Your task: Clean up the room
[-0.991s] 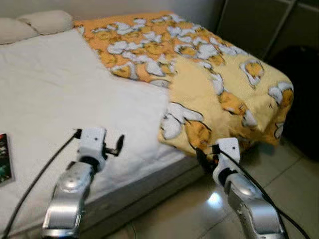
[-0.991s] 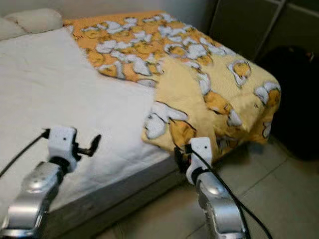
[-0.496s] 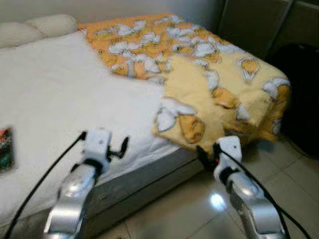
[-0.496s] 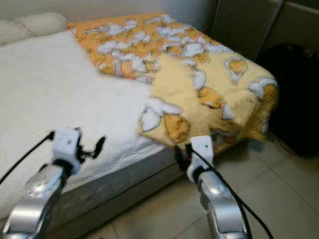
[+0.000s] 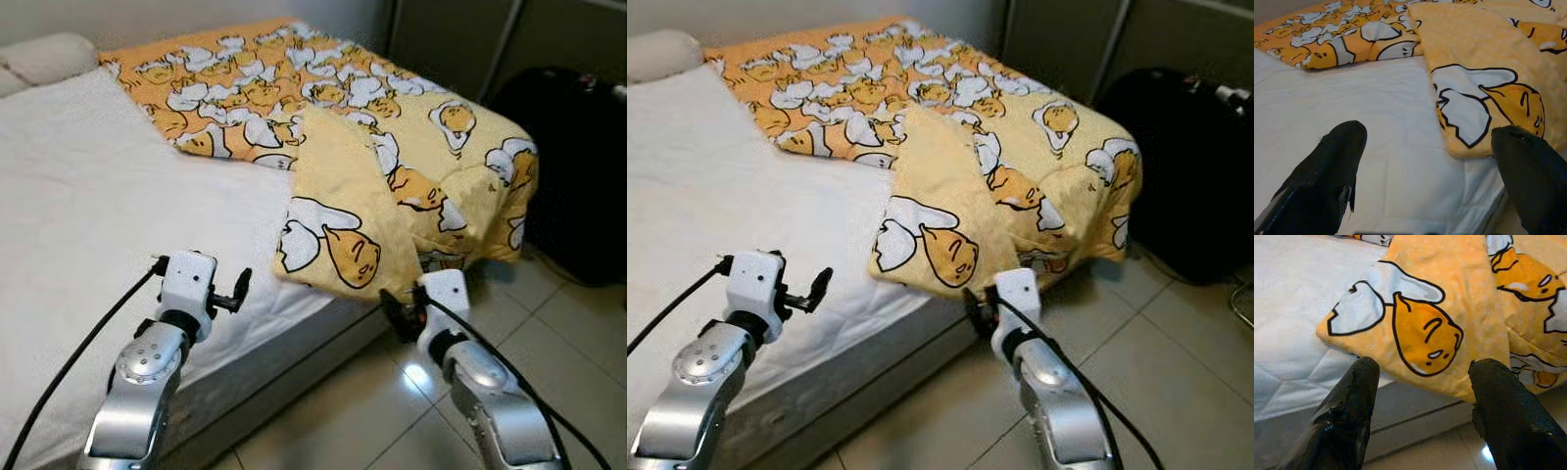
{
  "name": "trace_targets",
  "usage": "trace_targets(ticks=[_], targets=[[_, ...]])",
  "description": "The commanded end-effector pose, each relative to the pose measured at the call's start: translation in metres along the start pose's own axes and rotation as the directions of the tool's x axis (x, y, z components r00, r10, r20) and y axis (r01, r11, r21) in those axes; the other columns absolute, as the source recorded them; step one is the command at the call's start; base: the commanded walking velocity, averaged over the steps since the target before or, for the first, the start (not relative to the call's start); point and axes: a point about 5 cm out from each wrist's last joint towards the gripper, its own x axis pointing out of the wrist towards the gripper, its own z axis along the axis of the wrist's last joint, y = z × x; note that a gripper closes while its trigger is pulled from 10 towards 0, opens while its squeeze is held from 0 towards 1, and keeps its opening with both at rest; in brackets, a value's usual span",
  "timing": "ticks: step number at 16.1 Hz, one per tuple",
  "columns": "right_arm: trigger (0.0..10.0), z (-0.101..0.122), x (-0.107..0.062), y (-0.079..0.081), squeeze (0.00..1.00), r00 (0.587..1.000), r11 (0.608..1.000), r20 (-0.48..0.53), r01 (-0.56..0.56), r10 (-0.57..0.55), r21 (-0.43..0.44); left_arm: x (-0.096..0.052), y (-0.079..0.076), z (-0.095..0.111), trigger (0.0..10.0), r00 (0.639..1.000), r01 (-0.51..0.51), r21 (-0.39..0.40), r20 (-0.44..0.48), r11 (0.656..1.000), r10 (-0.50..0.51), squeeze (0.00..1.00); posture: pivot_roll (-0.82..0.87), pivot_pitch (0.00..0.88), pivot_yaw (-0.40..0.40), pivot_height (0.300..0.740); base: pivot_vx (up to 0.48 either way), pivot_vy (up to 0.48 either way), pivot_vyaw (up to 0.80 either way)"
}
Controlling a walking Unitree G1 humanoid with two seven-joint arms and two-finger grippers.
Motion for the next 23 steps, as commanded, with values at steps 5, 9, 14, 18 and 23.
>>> trace_targets(ticks=[5, 9, 14, 18, 23], targets=[[10.0, 0.002, -0.002, -0.003, 0.0, 1.0, 1.0, 0.008, 0.019, -0.019, 0.017, 0.002, -0.004, -0.001, 10.0, 0.999, 0.035, -0.012, -0.01, 0.999, -0.035, 0.0, -0.07, 0.0, 0.012, 0.74, 0.291, 0.0, -0.32], [10.0, 0.004, -0.002, -0.007, 0.0, 0.999, 1.0, 0.019, 0.028, -0.028, 0.004, 0.003, -0.009, -0.002, 10.0, 0.999, 0.053, -0.02, -0.008, 0.998, -0.053, 0.0, -0.07, 0.0, 0.005, 0.74, 0.293, 0.0, -0.78], [10.0, 0.004, -0.001, -0.006, 0.0, 1.0, 1.0, 0.013, 0.009, -0.009, -0.003, 0.003, -0.009, -0.001, 10.0, 0.998, 0.055, -0.019, -0.005, 0.998, -0.055, 0.0, -0.07, 0.0, 0.002, 0.74, 0.294, 0.0, 0.0], [10.0, 0.011, 0.001, -0.002, 0.0, 0.997, 0.998, 0.032, -0.064, 0.065, -0.024, 0.013, -0.008, -0.01, 10.0, 0.997, 0.041, -0.024, -0.068, 0.999, -0.042, 0.0, -0.08, 0.0, 0.011, 0.74, 0.065, 0.0, 0.0], [10.0, 0.018, -0.005, -0.009, 0.0, 0.99, 0.989, 0.022, -0.138, 0.139, -0.056, 0.053, -0.006, -0.02, 10.0, 0.979, 0.072, -0.157, -0.177, 0.985, -0.1, 1.0, -0.12, 0.0, 0.01, 0.74, 0.0, 0.0, 0.0]])
